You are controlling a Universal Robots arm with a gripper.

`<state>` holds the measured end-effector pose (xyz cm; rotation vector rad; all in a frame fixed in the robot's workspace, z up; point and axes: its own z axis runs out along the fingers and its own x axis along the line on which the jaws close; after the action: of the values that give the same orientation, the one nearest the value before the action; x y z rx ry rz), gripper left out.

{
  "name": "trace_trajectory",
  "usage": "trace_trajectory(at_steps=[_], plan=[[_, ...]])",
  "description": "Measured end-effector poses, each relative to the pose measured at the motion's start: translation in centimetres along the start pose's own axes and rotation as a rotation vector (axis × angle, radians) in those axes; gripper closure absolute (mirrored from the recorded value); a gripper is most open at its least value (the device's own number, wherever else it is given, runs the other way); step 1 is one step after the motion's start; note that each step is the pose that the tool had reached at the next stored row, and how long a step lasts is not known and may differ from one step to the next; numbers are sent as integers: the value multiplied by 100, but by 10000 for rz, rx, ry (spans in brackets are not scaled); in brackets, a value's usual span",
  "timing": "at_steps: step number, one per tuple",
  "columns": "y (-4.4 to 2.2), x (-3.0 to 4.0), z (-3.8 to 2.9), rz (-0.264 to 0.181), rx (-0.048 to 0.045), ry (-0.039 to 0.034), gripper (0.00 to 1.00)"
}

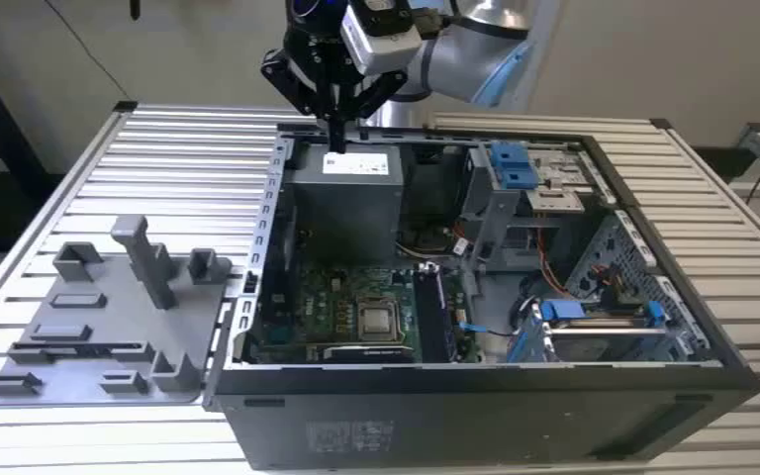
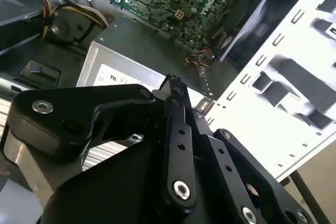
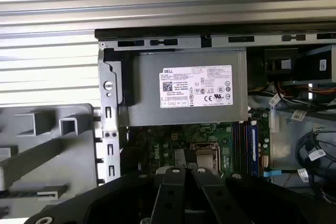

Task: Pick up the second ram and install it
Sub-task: 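Reach for the second ram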

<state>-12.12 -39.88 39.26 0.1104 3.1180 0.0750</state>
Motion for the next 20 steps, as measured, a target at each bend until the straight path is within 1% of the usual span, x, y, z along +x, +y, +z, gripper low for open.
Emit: trace_trajectory(at_steps=[12, 16, 20], plan=[[0, 2, 0, 0, 0, 0, 89], [-1, 21, -1, 0, 0, 0, 89], [-4, 59, -2, 0, 0, 0, 89]])
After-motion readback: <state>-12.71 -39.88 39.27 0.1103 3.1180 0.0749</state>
